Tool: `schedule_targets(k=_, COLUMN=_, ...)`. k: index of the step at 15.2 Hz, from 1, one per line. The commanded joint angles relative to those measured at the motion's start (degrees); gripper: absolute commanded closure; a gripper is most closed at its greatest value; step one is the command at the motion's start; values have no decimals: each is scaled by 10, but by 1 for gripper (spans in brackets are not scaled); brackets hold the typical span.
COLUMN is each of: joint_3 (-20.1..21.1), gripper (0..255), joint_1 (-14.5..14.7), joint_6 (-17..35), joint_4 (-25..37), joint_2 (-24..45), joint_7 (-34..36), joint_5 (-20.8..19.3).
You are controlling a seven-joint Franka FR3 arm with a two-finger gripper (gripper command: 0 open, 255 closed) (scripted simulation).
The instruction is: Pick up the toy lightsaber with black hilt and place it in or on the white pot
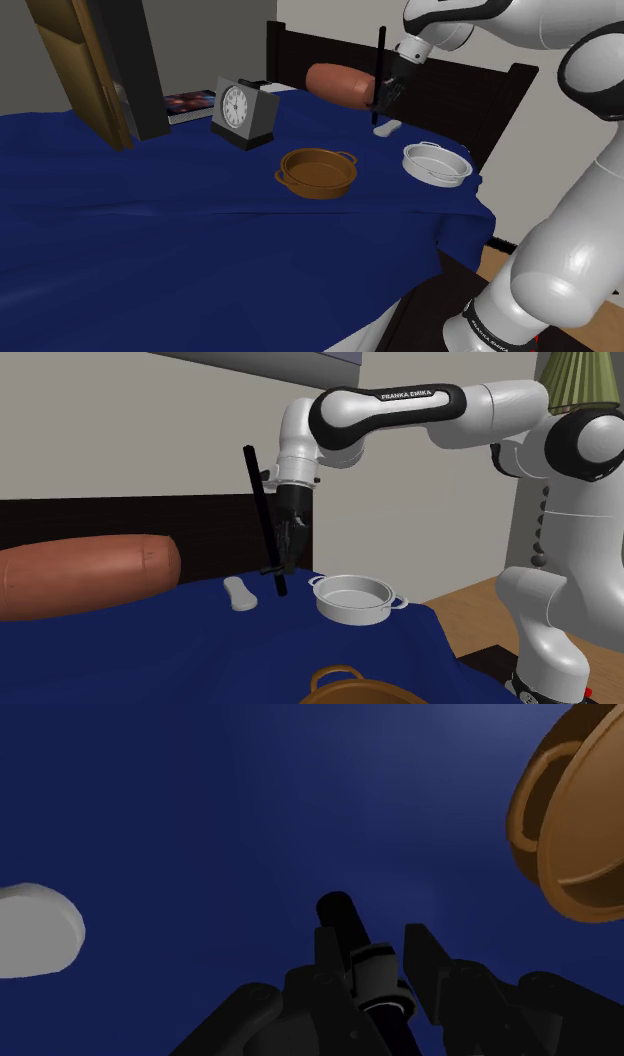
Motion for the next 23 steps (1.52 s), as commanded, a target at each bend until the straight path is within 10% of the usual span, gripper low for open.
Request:
schedule_targets(k=1, joint_3=-6, gripper=255, joint_1=-6, joint_6=12, joint_4=-45, joint_2=-33, joint_7=-13, joint_5=-14)
schedule_targets(k=16, joint_3=-50, gripper=255, joint_1=-78, joint_6=61, joint_4=-281, joint_2=-222, joint_7=-95, joint_5=-108)
schedule_targets(k=17, joint_3=-50, gripper=0, joint_1=-78, joint_6=61, joint_4=-281, joint_2=-222, joint_7=-95, joint_5=-108)
schedule_targets(k=23, joint_3=-69, gripper=0, joint_1=-1, joint_6=-51, joint_4=-95, joint_2=-89, joint_7=-301, joint_5=-83)
